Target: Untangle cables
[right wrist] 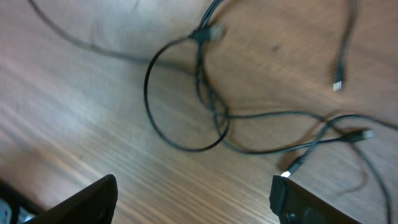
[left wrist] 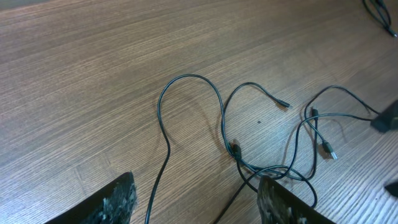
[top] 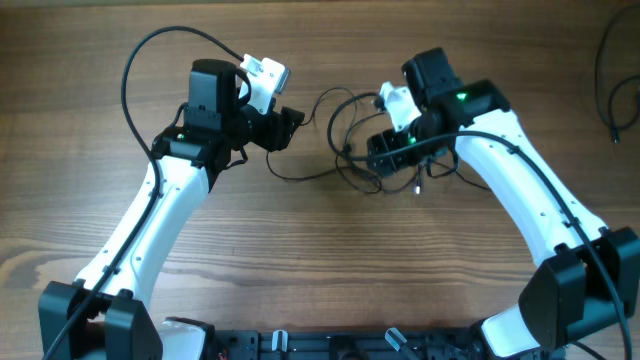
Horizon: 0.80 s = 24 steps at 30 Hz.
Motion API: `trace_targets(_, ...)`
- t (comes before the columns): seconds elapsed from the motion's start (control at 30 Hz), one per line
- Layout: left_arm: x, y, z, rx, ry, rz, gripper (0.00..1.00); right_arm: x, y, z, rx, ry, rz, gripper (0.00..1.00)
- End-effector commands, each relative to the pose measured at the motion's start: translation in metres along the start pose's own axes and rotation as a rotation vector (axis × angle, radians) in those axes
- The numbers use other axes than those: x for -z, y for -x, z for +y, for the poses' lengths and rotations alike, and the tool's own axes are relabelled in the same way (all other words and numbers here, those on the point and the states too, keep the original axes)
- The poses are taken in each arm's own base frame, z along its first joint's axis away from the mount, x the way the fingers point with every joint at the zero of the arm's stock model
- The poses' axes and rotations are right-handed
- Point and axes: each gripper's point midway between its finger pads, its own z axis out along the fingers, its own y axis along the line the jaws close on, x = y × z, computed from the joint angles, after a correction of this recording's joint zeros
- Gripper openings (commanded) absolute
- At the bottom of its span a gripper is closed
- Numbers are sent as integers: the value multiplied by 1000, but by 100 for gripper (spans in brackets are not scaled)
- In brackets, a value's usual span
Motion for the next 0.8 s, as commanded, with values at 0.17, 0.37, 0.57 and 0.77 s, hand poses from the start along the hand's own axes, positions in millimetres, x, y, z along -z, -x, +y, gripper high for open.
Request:
trace_targets(0.17,6,8,1,2,13,-22,64,-47,-23,20,127,85,45,81)
trace_targets(0.37,7,7,14,5,92,-15,63,-70,-18,19,104,102,-31,81)
trace_targets(0.57,10,4,33,61,201,-5,63,-79,-17,28,157,168,-60,81)
trace_targets(0.77,10,2,32,64,199,2,64,-110,-22,23,150,175,-6,81)
